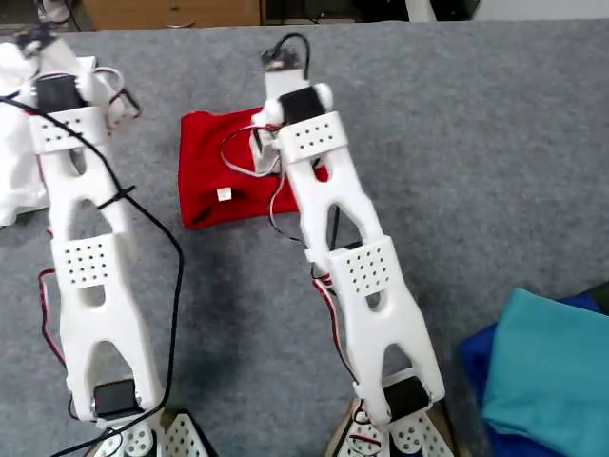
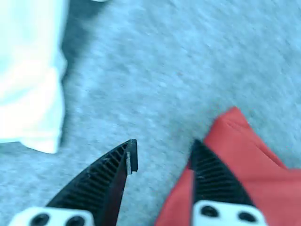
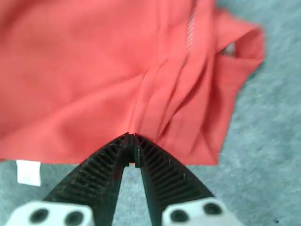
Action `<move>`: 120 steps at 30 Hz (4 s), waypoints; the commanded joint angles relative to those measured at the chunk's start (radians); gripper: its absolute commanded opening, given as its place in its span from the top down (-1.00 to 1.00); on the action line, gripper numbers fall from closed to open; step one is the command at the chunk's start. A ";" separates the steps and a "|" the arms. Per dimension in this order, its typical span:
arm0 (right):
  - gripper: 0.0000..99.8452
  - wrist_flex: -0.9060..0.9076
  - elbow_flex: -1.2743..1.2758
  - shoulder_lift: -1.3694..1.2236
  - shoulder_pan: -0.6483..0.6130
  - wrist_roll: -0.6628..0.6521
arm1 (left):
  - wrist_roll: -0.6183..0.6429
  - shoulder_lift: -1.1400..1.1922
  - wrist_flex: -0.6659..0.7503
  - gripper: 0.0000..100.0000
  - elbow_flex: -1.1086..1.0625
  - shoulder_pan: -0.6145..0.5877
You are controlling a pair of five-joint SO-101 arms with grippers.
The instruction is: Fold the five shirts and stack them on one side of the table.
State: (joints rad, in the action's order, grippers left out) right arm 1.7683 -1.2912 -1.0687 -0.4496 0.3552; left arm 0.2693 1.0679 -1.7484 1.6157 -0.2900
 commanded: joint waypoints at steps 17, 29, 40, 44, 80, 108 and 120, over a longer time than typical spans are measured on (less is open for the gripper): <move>0.99 0.014 0.300 0.064 0.183 -0.084 | -0.055 -0.056 -0.011 0.96 0.046 -0.034; 0.99 0.015 0.295 0.229 0.176 -0.232 | -0.054 -0.064 -0.011 0.96 0.002 0.057; 0.78 0.014 0.320 0.417 0.177 -0.301 | -0.014 -0.061 0.043 0.92 0.000 0.239; 0.66 0.017 0.375 0.409 0.182 -0.169 | -0.003 -0.056 0.041 0.77 -0.009 0.244; 0.26 -0.290 0.673 0.344 -0.076 1.254 | -0.169 -0.501 -0.011 0.73 -0.733 -0.281; 0.99 -0.011 0.429 0.171 0.206 1.074 | -0.169 -0.501 -0.011 0.73 -0.733 -0.270; 0.99 0.017 -0.012 0.171 0.458 0.971 | -0.167 -0.501 -0.011 0.73 -0.735 -0.281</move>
State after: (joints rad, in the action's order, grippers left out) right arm 1.7637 -1.2252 -0.9030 -0.0230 1.3648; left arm 0.1066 0.6383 -1.7484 0.8777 -0.5646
